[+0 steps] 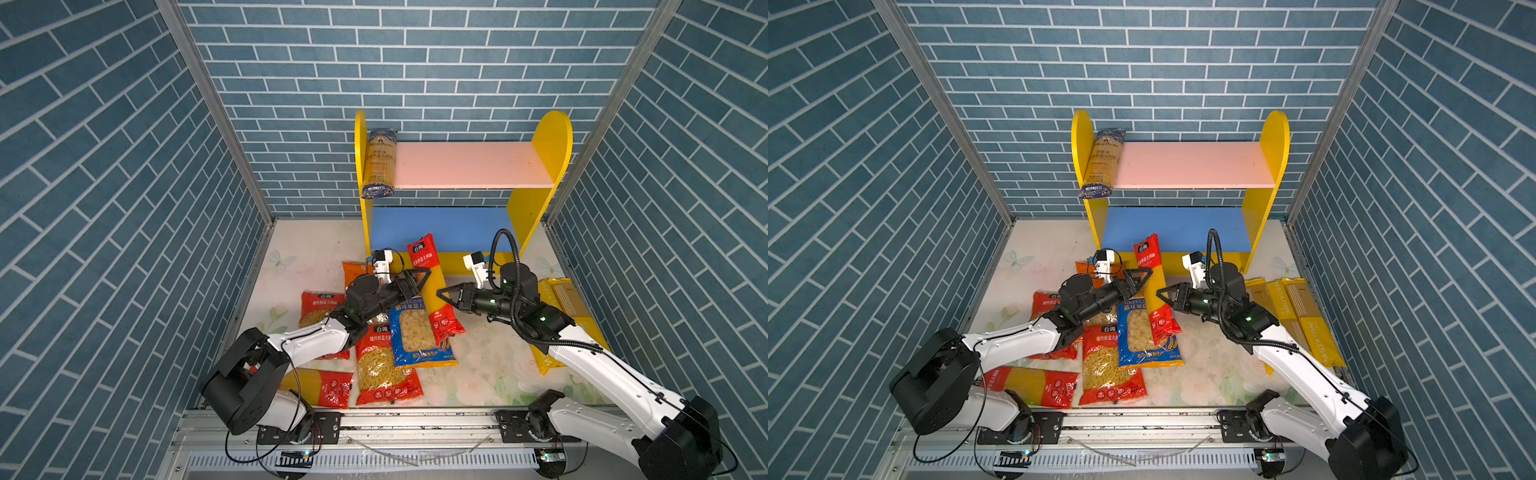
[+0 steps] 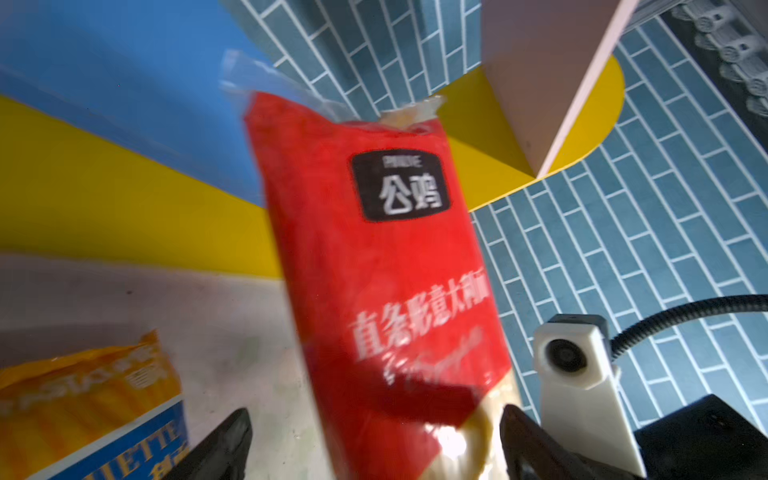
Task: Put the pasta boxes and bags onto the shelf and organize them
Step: 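Grasp the pack's red top end with the left gripper while the right holds it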
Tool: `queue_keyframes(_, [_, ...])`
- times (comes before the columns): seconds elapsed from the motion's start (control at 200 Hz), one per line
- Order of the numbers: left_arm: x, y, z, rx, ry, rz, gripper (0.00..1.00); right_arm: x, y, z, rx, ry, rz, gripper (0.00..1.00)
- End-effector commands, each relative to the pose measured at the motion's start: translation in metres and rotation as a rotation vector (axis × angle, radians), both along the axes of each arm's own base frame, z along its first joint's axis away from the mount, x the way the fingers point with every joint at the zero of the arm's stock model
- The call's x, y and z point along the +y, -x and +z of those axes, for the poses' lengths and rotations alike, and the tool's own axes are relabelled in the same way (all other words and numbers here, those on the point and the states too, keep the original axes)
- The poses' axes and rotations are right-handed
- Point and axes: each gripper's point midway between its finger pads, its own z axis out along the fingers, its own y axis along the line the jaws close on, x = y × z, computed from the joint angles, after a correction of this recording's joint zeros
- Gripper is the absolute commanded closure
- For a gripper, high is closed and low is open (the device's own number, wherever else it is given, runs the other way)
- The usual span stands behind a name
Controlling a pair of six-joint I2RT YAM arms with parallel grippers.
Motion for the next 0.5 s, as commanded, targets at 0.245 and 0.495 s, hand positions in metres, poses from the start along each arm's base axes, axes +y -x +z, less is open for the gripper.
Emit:
queue_keyframes(0.245, [-0.015, 0.001, 0.051, -0.135, 0.089, -0.073, 0.23, 0.010, 0.005, 0.090, -0.246, -0.200, 0.047, 1.00])
queue_keyframes(0.495, [-0.005, 0.007, 0.074, -0.206, 0.065, -0.055, 0.61, 0.011, 0.007, 0.084, -0.206, -0.204, 0.060, 0.91])
